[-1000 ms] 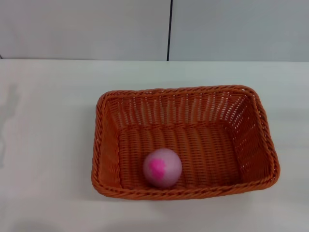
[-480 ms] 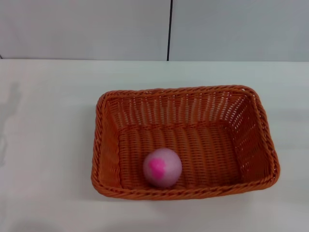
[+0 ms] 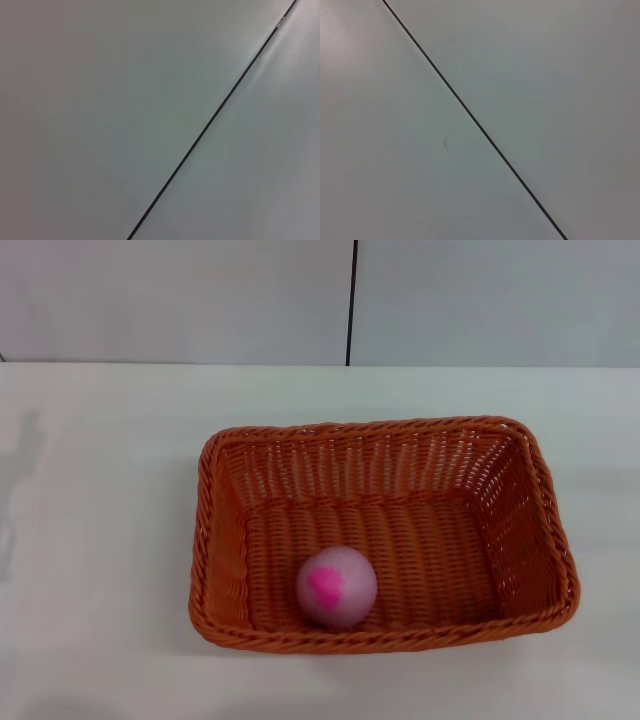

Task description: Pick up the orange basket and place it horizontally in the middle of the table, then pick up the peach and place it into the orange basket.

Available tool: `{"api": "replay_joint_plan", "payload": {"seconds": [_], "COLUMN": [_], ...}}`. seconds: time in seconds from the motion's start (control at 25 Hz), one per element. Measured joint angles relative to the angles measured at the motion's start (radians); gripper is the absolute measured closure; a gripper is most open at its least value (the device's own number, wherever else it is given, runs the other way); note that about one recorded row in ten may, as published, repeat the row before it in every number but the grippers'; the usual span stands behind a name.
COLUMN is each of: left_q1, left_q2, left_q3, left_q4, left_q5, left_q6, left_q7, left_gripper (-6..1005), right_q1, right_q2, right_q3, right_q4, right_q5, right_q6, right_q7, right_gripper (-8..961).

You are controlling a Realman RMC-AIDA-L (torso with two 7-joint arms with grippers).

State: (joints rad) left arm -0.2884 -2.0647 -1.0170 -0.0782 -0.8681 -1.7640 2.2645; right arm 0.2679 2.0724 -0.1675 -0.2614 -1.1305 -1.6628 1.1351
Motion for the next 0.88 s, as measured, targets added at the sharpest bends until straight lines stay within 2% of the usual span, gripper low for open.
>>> {"api": "replay_joint_plan", "payload": {"seconds": [0.88], "left_q1": [-0.006], "left_q2": [0.0], "left_q3": [0.0], "left_q4": [0.0], "left_q5": [-0.002], "left_q6": [0.014], "left_q7": [-0.002], "left_gripper": [139], "right_q1": [-0.003], "right_q2": [0.0], "right_q3": [0.0], "right_q4": [0.004], "right_q5": [0.0], "right_q6": [0.009], "right_q7": [0.005], "right_gripper": [396]}}
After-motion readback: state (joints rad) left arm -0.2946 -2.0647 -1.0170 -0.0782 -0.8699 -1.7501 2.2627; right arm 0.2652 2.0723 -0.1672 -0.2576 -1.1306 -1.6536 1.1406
